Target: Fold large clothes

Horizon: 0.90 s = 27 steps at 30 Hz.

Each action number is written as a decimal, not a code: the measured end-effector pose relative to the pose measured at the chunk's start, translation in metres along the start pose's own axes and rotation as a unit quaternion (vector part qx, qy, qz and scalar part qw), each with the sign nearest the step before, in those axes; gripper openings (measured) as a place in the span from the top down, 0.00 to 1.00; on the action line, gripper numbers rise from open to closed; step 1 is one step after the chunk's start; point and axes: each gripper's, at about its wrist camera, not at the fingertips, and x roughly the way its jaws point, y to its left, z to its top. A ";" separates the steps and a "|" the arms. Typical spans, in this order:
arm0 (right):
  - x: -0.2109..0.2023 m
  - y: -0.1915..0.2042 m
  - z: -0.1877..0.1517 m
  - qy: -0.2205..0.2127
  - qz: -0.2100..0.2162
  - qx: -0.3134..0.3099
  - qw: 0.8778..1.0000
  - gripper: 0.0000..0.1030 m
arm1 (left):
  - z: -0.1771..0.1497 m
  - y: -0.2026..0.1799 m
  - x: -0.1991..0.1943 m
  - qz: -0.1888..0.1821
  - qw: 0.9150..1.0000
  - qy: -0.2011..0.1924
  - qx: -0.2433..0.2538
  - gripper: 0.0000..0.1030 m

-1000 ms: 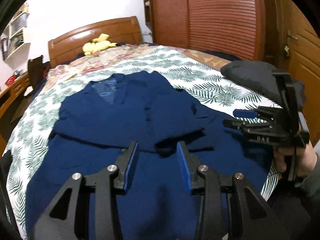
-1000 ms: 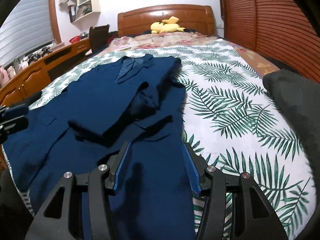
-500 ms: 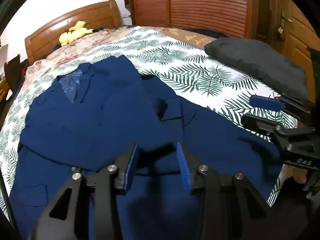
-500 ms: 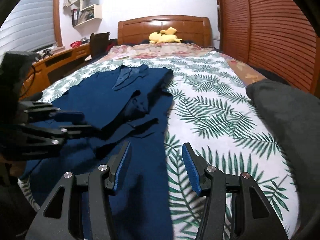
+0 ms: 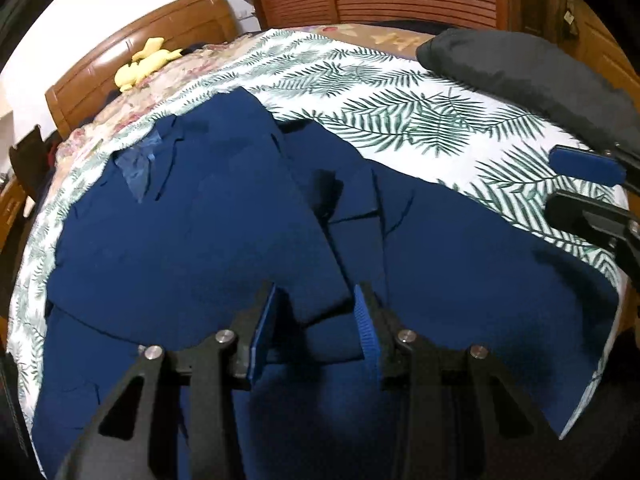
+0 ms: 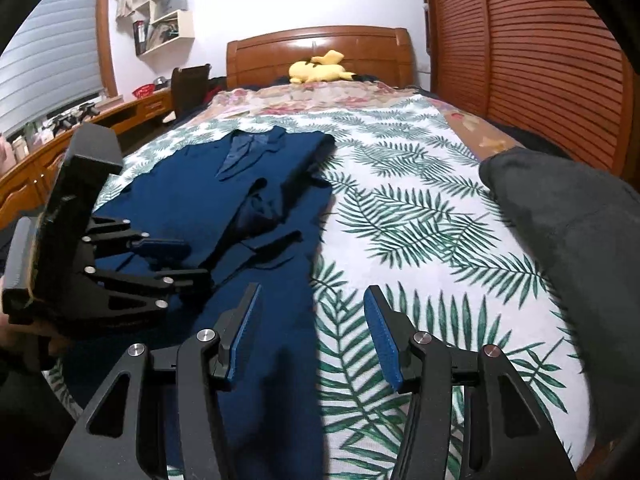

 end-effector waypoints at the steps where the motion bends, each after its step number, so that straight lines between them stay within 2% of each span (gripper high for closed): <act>1: 0.000 0.003 0.001 0.000 0.000 -0.004 1.000 0.49 | 0.000 0.004 -0.002 0.000 1.000 -0.009 -0.009 0.76; 2: 0.001 0.005 0.001 0.000 0.001 -0.007 1.000 0.49 | 0.001 0.010 -0.004 -0.006 1.000 -0.015 -0.021 0.91; 4: 0.003 0.007 0.002 0.003 0.000 -0.008 1.000 0.49 | 0.002 0.021 -0.012 -0.019 0.999 -0.030 -0.039 0.97; 9: 0.009 0.017 0.010 0.005 0.006 -0.010 1.000 0.49 | 0.001 0.059 -0.057 -0.006 0.993 -0.092 -0.075 0.99; 16: 0.024 0.042 0.023 0.013 0.011 -0.023 1.000 0.49 | -0.012 0.112 -0.115 0.028 0.984 -0.148 -0.095 0.99; 21: 0.040 0.061 0.032 0.026 0.008 -0.037 0.999 0.49 | -0.034 0.140 -0.132 0.034 0.980 -0.158 -0.115 1.00; 27: 0.051 0.087 0.042 0.029 -0.001 -0.058 0.998 0.49 | -0.068 0.154 -0.142 0.038 0.978 -0.162 -0.126 1.00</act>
